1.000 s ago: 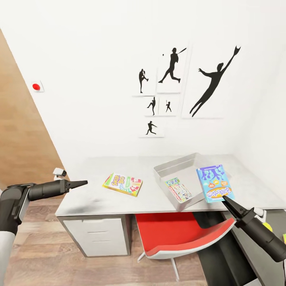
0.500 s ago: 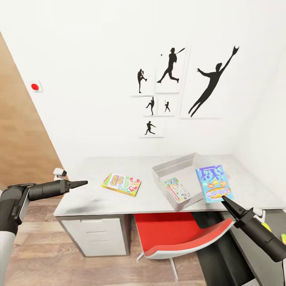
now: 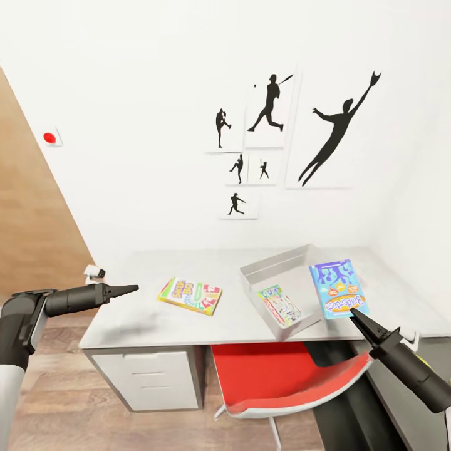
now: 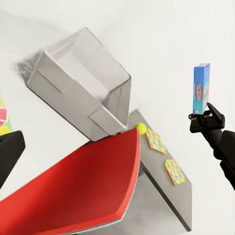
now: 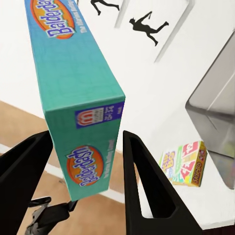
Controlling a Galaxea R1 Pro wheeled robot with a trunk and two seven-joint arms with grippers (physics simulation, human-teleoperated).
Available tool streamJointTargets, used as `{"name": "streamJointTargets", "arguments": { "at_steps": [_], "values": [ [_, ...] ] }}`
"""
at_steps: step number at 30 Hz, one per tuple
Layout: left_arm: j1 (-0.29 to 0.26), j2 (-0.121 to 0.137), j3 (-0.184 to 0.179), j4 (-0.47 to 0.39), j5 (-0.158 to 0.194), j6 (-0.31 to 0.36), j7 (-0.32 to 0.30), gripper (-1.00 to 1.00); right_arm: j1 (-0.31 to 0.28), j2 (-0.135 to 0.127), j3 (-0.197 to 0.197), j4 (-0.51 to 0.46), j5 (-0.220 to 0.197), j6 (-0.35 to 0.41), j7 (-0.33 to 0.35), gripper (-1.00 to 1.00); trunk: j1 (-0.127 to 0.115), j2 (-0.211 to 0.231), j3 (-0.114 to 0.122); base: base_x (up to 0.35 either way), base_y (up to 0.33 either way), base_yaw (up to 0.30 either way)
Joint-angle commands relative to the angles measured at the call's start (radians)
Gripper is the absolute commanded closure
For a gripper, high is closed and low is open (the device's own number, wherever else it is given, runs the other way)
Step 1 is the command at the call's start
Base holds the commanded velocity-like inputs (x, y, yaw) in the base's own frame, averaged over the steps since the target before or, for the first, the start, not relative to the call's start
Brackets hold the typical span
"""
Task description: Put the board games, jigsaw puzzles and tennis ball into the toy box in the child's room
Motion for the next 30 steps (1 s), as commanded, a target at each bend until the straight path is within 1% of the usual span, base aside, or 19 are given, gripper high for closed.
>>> {"name": "streamJointTargets", "arguments": {
  "at_steps": [1, 14, 30],
  "values": [
    [-0.001, 0.000, 0.000, 0.000, -0.001, 0.011, -0.004, -1.00, -0.001, 0.000, -0.001, 0.000, 0.002, 0.003, 0.005, 1.00, 0.001, -0.002, -0.002, 0.230, 0.000, 0.000],
    [-0.001, 0.000, 0.000, 0.000, -0.001, 0.011, -0.004, -1.00, -0.001, 0.000, 0.000, 0.000, 0.007, 0.002, 0.005, 1.00, 0.001, -0.002, -0.002, 0.189, 0.000, 0.000],
    [-0.001, 0.000, 0.000, 0.000, -0.002, 0.009, -0.004, -1.00, -0.001, 0.000, 0.005, -0.004, 0.006, 0.002, 0.003, 1.00, 0.001, -0.002, -0.002, 0.015, 0.000, 0.000]
  ]
}}
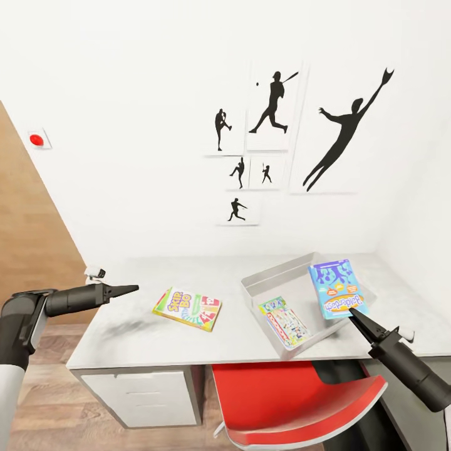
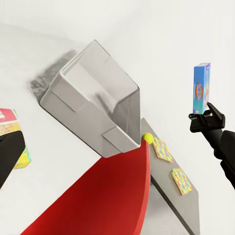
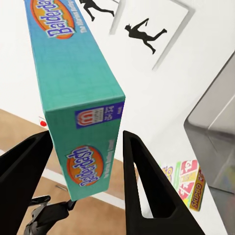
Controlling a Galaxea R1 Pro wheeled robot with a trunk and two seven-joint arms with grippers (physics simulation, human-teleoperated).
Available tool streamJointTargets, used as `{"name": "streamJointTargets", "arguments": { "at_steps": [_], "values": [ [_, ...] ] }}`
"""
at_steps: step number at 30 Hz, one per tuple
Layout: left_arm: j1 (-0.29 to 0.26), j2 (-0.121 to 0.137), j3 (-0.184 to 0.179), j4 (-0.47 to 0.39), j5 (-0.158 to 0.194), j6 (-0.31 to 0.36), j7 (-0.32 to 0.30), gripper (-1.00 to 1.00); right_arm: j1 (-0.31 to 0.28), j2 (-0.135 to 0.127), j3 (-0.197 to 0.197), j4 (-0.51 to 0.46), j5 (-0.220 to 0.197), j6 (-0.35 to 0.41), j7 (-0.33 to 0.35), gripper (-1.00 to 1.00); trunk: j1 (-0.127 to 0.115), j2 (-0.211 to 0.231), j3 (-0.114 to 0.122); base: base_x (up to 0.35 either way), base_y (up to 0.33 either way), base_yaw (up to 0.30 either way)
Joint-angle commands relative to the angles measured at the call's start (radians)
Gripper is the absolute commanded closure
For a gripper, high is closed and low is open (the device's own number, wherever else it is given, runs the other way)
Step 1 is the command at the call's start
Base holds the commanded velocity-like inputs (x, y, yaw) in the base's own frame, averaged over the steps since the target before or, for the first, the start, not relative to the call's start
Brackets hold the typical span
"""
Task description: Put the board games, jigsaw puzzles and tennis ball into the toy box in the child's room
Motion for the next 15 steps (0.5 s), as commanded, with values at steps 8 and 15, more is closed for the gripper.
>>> {"name": "streamJointTargets", "arguments": {
  "at_steps": [8, 15],
  "values": [
    [-0.001, 0.001, 0.000, 0.000, -0.001, 0.011, -0.004, -1.00, -0.001, 0.001, -0.002, 0.002, 0.007, 0.001, 0.001, 1.00, 0.001, -0.002, -0.002, 0.000, 0.000, 0.000],
    [-0.001, 0.002, 0.000, 0.000, -0.002, 0.011, -0.004, -1.00, -0.001, 0.002, -0.001, 0.002, 0.008, 0.002, -0.021, 1.00, 0.001, -0.002, -0.002, 0.000, 0.000, 0.000]
  ]
}}
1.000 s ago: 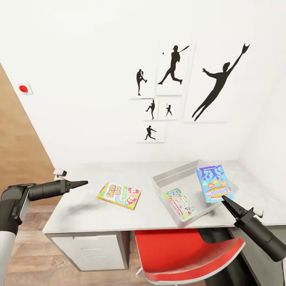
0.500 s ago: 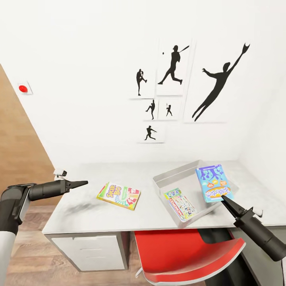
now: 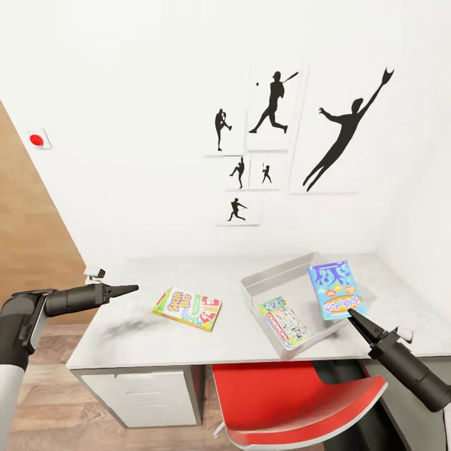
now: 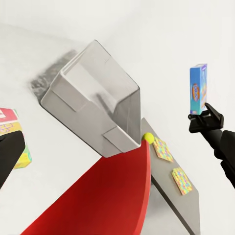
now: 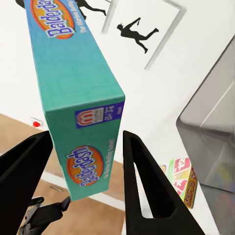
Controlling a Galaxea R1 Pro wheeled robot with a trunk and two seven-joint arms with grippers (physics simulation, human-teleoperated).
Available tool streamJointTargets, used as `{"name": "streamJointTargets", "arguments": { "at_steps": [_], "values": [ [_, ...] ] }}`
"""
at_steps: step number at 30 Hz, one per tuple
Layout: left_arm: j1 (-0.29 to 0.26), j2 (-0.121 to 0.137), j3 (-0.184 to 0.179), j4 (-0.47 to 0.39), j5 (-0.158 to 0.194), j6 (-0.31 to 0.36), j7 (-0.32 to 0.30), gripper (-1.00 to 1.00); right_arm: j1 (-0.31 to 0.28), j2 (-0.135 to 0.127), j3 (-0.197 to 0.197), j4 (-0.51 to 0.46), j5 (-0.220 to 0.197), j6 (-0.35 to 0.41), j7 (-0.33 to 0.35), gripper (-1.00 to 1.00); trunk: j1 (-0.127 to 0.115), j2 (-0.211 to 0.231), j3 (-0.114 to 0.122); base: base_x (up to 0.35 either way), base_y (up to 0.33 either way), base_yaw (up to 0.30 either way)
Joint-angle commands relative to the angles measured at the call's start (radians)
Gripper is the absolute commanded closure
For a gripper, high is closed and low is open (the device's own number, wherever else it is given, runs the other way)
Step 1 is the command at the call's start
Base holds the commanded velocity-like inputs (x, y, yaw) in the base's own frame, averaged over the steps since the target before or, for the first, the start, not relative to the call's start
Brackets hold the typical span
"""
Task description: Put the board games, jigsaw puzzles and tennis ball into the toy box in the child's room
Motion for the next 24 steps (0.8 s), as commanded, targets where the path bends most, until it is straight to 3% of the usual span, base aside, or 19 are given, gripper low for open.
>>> {"name": "streamJointTargets", "arguments": {
  "at_steps": [1, 15, 24],
  "values": [
    [-0.001, 0.000, 0.000, 0.000, -0.001, 0.011, -0.004, -1.00, -0.001, 0.000, -0.001, 0.000, 0.002, 0.004, -0.001, 1.00, 0.001, -0.002, -0.002, 0.000, 0.000, 0.000],
    [-0.001, -0.002, 0.000, 0.000, -0.001, 0.006, -0.004, -1.00, -0.001, 0.002, 0.004, -0.001, 0.001, 0.002, -0.034, 1.00, 0.001, -0.002, -0.002, 0.000, 0.000, 0.000],
    [-0.001, -0.003, 0.000, 0.000, -0.001, 0.004, -0.004, -1.00, -0.001, 0.000, 0.008, -0.001, -0.005, 0.009, -0.161, 1.00, 0.001, -0.002, -0.002, 0.000, 0.000, 0.000]
  ]
}}
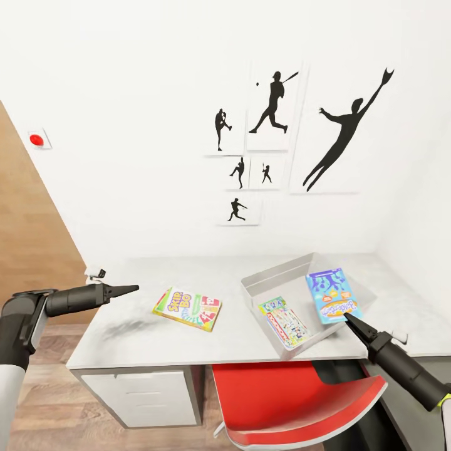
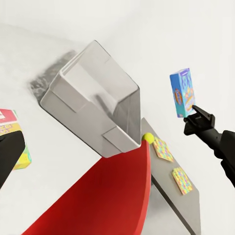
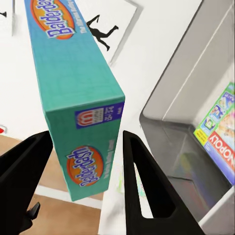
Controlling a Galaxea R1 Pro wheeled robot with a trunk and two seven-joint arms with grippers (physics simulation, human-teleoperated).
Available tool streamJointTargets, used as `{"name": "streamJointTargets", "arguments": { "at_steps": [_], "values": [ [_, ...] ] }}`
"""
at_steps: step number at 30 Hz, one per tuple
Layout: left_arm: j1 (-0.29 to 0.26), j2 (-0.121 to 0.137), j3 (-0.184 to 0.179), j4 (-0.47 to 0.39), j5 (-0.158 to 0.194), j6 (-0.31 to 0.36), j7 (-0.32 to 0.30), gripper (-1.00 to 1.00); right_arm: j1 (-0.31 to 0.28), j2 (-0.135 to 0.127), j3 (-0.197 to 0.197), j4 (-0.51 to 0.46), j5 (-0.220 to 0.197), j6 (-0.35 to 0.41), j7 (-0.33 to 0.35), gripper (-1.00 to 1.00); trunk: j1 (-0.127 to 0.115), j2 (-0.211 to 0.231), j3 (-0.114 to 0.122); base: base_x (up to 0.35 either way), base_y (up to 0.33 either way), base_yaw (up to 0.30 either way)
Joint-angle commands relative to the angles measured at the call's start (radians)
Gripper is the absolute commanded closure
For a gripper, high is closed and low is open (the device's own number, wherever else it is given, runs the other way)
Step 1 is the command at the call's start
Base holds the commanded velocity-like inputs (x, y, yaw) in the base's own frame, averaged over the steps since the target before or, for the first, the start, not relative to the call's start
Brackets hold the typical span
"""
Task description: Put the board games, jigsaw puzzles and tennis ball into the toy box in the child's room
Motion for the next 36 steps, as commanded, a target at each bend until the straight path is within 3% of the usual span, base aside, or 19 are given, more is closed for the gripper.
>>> {"name": "streamJointTargets", "arguments": {
  "at_steps": [1, 11, 13, 17, 19, 22, 26, 31, 36],
  "values": [
    [-0.001, 0.000, 0.000, 0.000, -0.001, 0.011, -0.004, -1.00, -0.001, 0.000, 0.000, 0.000, 0.003, 0.005, 0.000, 1.00, 0.001, -0.002, -0.002, 0.000, 0.000, 0.000],
    [-0.001, -0.001, -0.002, 0.001, -0.003, 0.011, -0.004, -1.00, -0.001, -0.001, 0.011, -0.005, 0.004, 0.016, -0.041, 1.00, 0.001, -0.002, -0.002, 0.000, 0.000, 0.000],
    [-0.001, -0.001, -0.003, 0.001, -0.003, 0.011, -0.004, -1.00, -0.006, -0.010, 0.029, -0.002, 0.001, 0.025, -0.052, 1.00, 0.001, -0.002, -0.002, 0.000, 0.000, 0.000],
    [-0.001, -0.001, -0.003, 0.001, -0.003, 0.011, -0.004, -1.00, -0.074, -0.034, 0.052, 0.001, -0.001, 0.046, -0.069, 1.00, 0.001, -0.002, -0.002, 0.000, 0.000, 0.000],
    [-0.001, -0.001, -0.003, 0.002, -0.003, 0.011, -0.004, -1.00, -0.142, -0.057, 0.069, 0.018, 0.000, 0.046, -0.084, 1.00, 0.001, -0.002, -0.002, 0.000, 0.000, 0.000],
    [-0.001, -0.001, -0.002, 0.002, -0.004, 0.011, -0.004, -1.00, -0.243, -0.130, 0.113, 0.122, -0.001, 0.046, -0.111, 1.00, 0.001, -0.002, -0.002, 0.000, 0.000, 0.000],
    [-0.001, -0.001, -0.002, 0.002, -0.003, 0.011, -0.004, -1.00, -0.369, -0.212, 0.182, 0.338, 0.001, 0.046, -0.162, 1.00, 0.001, -0.002, -0.002, 0.000, 0.000, 0.000],
    [-0.001, -0.001, -0.002, 0.002, -0.004, 0.011, -0.004, -1.00, -0.482, -0.247, 0.247, 0.524, 0.003, 0.046, -0.251, 1.00, 0.001, -0.002, -0.002, 0.000, 0.000, 0.000],
    [-0.001, -0.001, -0.002, 0.002, -0.004, 0.011, -0.004, -1.00, -0.538, -0.293, 0.318, 0.647, 0.004, 0.046, -0.294, 1.00, 0.001, -0.002, -0.002, 0.000, 0.000, 0.000]
  ]
}}
